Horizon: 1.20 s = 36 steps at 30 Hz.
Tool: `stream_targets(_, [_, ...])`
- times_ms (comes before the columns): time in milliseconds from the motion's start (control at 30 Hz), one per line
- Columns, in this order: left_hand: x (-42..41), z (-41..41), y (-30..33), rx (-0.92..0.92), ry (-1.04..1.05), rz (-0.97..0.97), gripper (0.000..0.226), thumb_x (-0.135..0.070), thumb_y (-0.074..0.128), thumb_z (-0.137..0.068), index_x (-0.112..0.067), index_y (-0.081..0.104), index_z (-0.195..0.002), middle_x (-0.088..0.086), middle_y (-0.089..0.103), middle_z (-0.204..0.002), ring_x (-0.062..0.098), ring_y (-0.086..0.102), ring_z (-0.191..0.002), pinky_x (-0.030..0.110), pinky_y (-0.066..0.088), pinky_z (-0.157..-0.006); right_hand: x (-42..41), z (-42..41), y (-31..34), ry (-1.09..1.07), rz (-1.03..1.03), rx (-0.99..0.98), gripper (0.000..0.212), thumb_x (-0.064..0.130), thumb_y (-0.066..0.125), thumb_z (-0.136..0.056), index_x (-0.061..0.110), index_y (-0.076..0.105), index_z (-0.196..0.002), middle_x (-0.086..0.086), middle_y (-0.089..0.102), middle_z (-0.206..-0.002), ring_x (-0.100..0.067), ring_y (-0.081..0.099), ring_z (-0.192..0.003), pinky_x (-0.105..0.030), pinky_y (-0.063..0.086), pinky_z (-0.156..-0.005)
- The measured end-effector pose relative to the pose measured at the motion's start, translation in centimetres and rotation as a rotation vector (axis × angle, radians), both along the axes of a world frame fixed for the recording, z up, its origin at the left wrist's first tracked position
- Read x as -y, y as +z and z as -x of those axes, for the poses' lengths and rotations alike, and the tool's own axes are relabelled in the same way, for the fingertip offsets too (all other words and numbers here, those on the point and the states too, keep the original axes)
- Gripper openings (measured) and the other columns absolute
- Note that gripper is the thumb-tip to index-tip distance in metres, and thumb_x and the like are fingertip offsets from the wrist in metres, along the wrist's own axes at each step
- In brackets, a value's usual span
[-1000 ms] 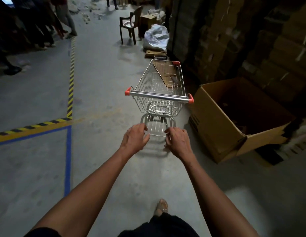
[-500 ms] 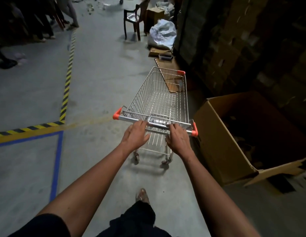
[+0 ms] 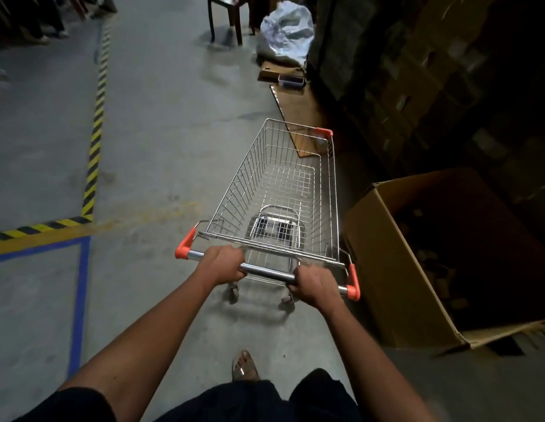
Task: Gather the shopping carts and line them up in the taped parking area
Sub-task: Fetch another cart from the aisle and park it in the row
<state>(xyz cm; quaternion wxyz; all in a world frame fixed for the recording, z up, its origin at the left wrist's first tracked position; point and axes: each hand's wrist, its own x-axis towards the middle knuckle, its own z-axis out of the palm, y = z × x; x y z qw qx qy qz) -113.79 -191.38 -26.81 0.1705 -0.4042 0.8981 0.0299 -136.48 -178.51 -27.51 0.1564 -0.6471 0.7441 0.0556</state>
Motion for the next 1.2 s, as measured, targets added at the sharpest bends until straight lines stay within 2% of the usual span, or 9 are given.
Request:
stream_targets(233, [-0.7,0.9,-0.7,0.069,0.105,0.055,0.031,-0.049,0.061,-0.075,-0.025,0.069,-0.093,-0.001,0.072,-0.091,0.018,0.069,-0.091,0.028,0.042,-0.066,0.7,0.9,0.2,0.045,-0.054,0.023,0.033,0.046,0.054,-0.088,0.016,0.068,-0.093,-0.009,0.071,-0.089,-0.035,0.069,-0.083,-0.039,0.053,-0.071])
stream_targets(367, [-1.3,1.4,0.0,0.069,0.113,0.079,0.029,-0.049,0.059,-0.075,-0.027,0.07,-0.091,-0.002,0.072,-0.088,0.018,0.069,-0.086,0.029,0.044,-0.067,0.7,1.5,0.7,0.109,-0.035,0.051,0.031,0.043,0.05,-0.089,0.016,0.064,-0.088,-0.009,0.071,-0.087,-0.034,0.069,-0.082,-0.038,0.052,-0.07])
stream_targets(467, [-2.4,2.3,0.3,0.051,0.145,0.105,0.028,-0.049,0.059,-0.076,-0.028,0.069,-0.092,-0.003,0.071,-0.088,0.019,0.068,-0.087,0.03,0.04,-0.065,0.4,2.8,0.8,0.167,-0.017,0.061,0.031,0.045,0.05,-0.093,0.018,0.064,-0.088,-0.008,0.068,-0.088,-0.031,0.067,-0.078,-0.036,0.049,-0.068])
stream_targets(567, [-4.4,3.5,0.2,0.038,0.209,0.105,0.029,-0.049,0.058,-0.075,-0.028,0.07,-0.091,-0.002,0.071,-0.086,0.019,0.069,-0.085,0.03,0.045,-0.067,-0.3,4.8,0.5,0.223,0.012,0.058,0.031,0.045,0.05,-0.094,0.018,0.063,-0.088,-0.008,0.067,-0.089,-0.032,0.067,-0.077,-0.036,0.046,-0.066])
stream_targets(700, [-7.9,5.3,-0.4,0.021,0.282,0.131,0.028,-0.049,0.058,-0.076,-0.028,0.069,-0.089,-0.002,0.071,-0.084,0.02,0.069,-0.085,0.03,0.047,-0.068,-1.5,7.7,0.3,0.294,0.037,0.045,0.033,0.046,0.051,-0.093,0.016,0.066,-0.09,-0.009,0.07,-0.09,-0.034,0.069,-0.081,-0.039,0.054,-0.071])
stream_targets(833, [-12.0,7.3,-0.4,-0.014,0.352,0.123,0.026,-0.049,0.058,-0.08,-0.027,0.067,-0.091,-0.002,0.071,-0.086,0.02,0.069,-0.088,0.029,0.044,-0.069,-3.2,10.2,0.7,0.356,0.085,0.044,0.03,0.043,0.055,-0.092,0.015,0.066,-0.093,-0.011,0.071,-0.092,-0.036,0.069,-0.085,-0.04,0.054,-0.071])
stream_targets(967, [-16.2,8.6,-0.2,-0.036,0.421,0.105,0.027,-0.051,0.057,-0.084,-0.03,0.065,-0.098,-0.002,0.071,-0.09,0.02,0.068,-0.091,0.029,0.047,-0.072,-5.1,11.7,1.0,0.423,0.101,0.022,0.03,0.043,0.052,-0.091,0.016,0.066,-0.09,-0.01,0.069,-0.087,-0.035,0.069,-0.082,-0.039,0.054,-0.069])
stream_targets(1100, [-21.4,9.4,0.0,-0.039,0.505,0.103,0.028,-0.051,0.056,-0.083,-0.029,0.065,-0.098,-0.002,0.071,-0.092,0.021,0.069,-0.092,0.03,0.051,-0.074,-7.6,12.7,1.6,0.525,0.113,0.009,0.031,0.042,0.053,-0.093,0.015,0.068,-0.093,-0.009,0.069,-0.088,-0.034,0.069,-0.081,-0.036,0.05,-0.067])
stream_targets(1200, [-26.1,10.4,0.3,-0.05,0.599,0.092,0.03,-0.053,0.058,-0.083,-0.027,0.066,-0.096,-0.002,0.073,-0.094,0.022,0.069,-0.094,0.032,0.051,-0.075,-10.1,13.5,1.9,0.59,0.095,0.011,0.032,0.044,0.052,-0.092,0.016,0.066,-0.089,-0.008,0.068,-0.082,-0.033,0.068,-0.074,-0.037,0.054,-0.065])
